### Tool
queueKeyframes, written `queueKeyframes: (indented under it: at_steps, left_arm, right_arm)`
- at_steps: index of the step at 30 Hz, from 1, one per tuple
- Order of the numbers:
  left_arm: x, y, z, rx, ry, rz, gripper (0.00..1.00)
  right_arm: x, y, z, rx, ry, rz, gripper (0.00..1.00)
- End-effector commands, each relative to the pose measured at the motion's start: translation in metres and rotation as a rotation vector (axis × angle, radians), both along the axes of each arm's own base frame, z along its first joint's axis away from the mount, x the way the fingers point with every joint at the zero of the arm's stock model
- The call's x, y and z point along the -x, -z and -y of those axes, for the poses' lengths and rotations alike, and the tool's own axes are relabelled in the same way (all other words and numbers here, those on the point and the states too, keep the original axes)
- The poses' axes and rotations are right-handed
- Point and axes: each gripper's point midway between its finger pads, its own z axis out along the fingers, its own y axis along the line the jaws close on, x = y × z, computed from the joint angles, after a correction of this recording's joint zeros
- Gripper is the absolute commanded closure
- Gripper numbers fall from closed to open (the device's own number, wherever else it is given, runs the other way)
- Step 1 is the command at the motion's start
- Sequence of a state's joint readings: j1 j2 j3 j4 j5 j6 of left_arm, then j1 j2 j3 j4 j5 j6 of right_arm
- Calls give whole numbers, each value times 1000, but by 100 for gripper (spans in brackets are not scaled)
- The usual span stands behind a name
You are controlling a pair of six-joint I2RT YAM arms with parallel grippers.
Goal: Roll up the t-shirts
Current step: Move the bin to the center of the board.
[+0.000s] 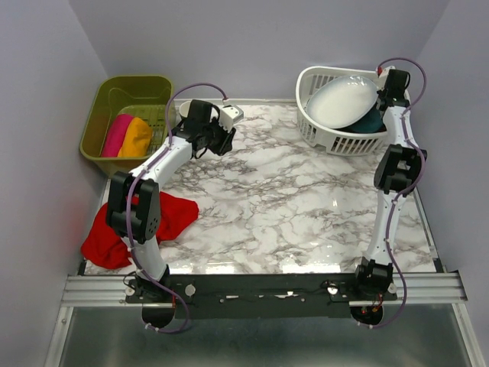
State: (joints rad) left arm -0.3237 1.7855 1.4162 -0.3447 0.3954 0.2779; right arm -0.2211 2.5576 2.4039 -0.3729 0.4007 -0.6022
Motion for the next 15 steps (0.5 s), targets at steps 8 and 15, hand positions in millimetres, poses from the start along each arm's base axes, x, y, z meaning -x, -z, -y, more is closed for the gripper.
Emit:
queueKeyframes:
  at_steps: [8,15]
  left_arm:
    - [4,-17,-25,-66,-26,35,54]
    - [65,-27,-109,-239,46,-7,40]
  right_arm:
    - [50,-22,96,-14,219,60,99]
    - [69,-82,1,-134,61,81,47]
